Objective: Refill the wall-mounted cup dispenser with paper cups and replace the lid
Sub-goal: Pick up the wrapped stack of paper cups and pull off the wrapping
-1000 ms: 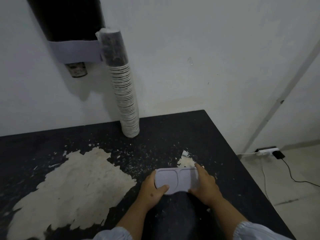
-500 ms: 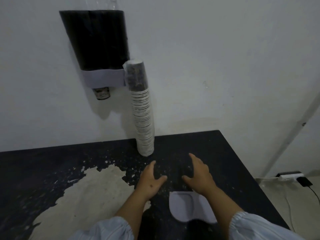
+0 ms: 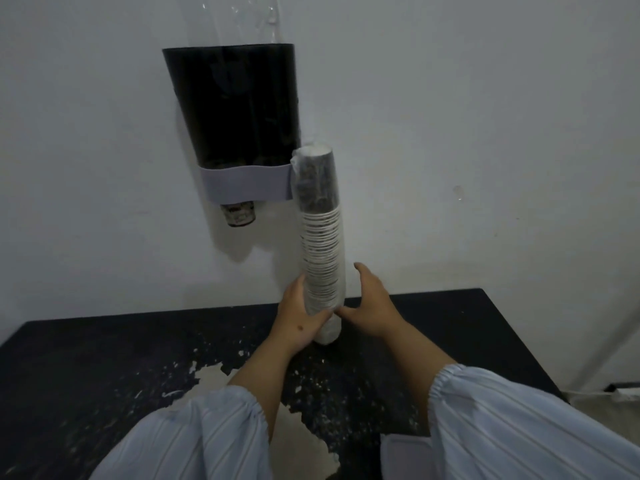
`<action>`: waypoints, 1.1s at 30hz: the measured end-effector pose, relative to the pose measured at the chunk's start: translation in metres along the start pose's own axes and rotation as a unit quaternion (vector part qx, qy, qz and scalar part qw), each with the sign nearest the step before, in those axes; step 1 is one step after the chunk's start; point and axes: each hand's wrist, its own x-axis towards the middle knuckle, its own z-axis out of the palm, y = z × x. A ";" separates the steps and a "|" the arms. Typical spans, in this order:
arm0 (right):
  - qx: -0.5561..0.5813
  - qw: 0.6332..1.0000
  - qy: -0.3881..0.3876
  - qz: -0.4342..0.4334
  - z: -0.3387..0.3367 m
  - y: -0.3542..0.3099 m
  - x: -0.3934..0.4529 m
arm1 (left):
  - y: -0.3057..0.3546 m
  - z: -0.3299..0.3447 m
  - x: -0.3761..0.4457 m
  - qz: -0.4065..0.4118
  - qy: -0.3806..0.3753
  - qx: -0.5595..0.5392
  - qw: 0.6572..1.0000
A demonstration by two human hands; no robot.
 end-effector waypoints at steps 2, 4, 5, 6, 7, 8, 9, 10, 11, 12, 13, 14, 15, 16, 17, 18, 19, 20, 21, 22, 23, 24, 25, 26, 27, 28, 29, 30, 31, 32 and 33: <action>0.041 0.999 0.018 -0.011 0.006 -0.007 0.012 | -0.002 -0.004 0.010 0.005 -0.004 0.004 1.000; 0.062 0.998 0.023 -0.019 0.013 -0.011 0.021 | -0.007 -0.007 0.018 0.008 -0.009 -0.001 1.000; 0.071 0.997 0.025 -0.022 0.017 -0.011 0.027 | -0.010 -0.008 0.023 0.008 -0.014 -0.009 1.000; 0.078 0.996 0.026 -0.025 0.021 -0.010 0.031 | -0.013 -0.009 0.026 0.007 -0.021 -0.016 1.000; 0.086 0.996 0.024 -0.029 0.025 -0.009 0.036 | -0.015 -0.010 0.029 0.005 -0.031 -0.025 0.999; 0.097 0.994 0.024 -0.035 0.028 -0.008 0.039 | -0.018 -0.010 0.032 0.003 -0.041 -0.037 0.998; 0.111 0.993 0.024 -0.043 0.032 -0.005 0.041 | -0.020 -0.009 0.034 0.002 -0.050 -0.051 0.997; 0.125 0.991 0.024 -0.052 0.036 -0.003 0.044 | -0.023 -0.008 0.036 0.003 -0.058 -0.064 0.996; 0.136 0.989 0.024 -0.059 0.039 0.000 0.046 | -0.026 -0.007 0.037 0.002 -0.064 -0.075 0.995; 0.145 0.987 0.023 -0.065 0.043 0.003 0.048 | -0.029 -0.006 0.040 0.003 -0.068 -0.087 0.994; 0.152 0.986 0.023 -0.069 0.046 0.005 0.049 | -0.031 -0.005 0.041 0.004 -0.072 -0.096 0.993; 0.159 0.984 0.023 -0.072 0.049 0.008 0.051 | -0.034 -0.004 0.044 0.008 -0.076 -0.105 0.992; 0.166 0.983 0.023 -0.074 0.051 0.010 0.053 | -0.035 -0.002 0.046 0.009 -0.080 -0.109 0.991; 0.173 0.982 0.023 -0.075 0.053 0.013 0.053 | -0.037 -0.001 0.047 0.010 -0.085 -0.115 0.990; 0.179 0.981 0.023 -0.075 0.054 0.015 0.055 | -0.038 0.000 0.050 0.009 -0.090 -0.120 0.989; 0.185 0.980 0.024 -0.075 0.055 0.016 0.056 | -0.039 0.001 0.051 0.009 -0.094 -0.124 0.988; 0.191 0.979 0.024 -0.072 0.055 0.017 0.057 | -0.038 0.001 0.052 0.009 -0.098 -0.126 0.987; 0.196 0.978 0.022 -0.069 0.055 0.018 0.057 | -0.038 0.002 0.052 0.008 -0.101 -0.129 0.986; 0.201 0.977 0.022 -0.068 0.055 0.018 0.058 | -0.038 0.002 0.052 0.006 -0.104 -0.132 0.986; 0.205 0.976 0.019 -0.067 0.056 0.018 0.058 | -0.039 0.002 0.051 0.002 -0.108 -0.133 0.985; 0.208 0.976 0.018 -0.068 0.055 0.017 0.057 | -0.039 0.001 0.050 -0.002 -0.112 -0.133 0.985; 0.209 0.975 0.018 -0.071 0.055 0.016 0.056 | -0.039 -0.001 0.049 -0.004 -0.115 -0.132 0.985; 0.209 0.975 0.017 -0.074 0.053 0.016 0.054 | -0.038 -0.003 0.046 -0.007 -0.116 -0.132 0.984; 0.208 0.975 0.017 -0.076 0.052 0.015 0.052 | -0.036 -0.004 0.043 -0.008 -0.118 -0.133 0.984; 0.207 0.975 0.018 -0.079 0.052 0.015 0.049 | -0.035 -0.005 0.040 -0.006 -0.118 -0.133 0.984; 0.205 0.975 0.018 -0.082 0.050 0.015 0.045 | -0.032 -0.005 0.036 -0.004 -0.115 -0.129 0.985; 0.205 0.975 0.016 -0.082 0.050 0.015 0.041 | -0.030 -0.006 0.032 -0.003 -0.111 -0.123 0.986; 0.206 0.975 0.013 -0.081 0.048 0.014 0.036 | -0.027 -0.007 0.026 0.000 -0.106 -0.115 0.988; 0.210 0.975 0.007 -0.078 0.047 0.014 0.030 | -0.025 -0.007 0.020 0.004 -0.102 -0.110 0.989; 0.215 0.974 0.000 -0.075 0.044 0.014 0.024 | -0.021 -0.008 0.014 0.003 -0.099 -0.103 0.990; 0.222 0.972 -0.009 -0.072 0.043 0.014 0.019 | -0.019 -0.009 0.010 -0.006 -0.100 -0.093 0.991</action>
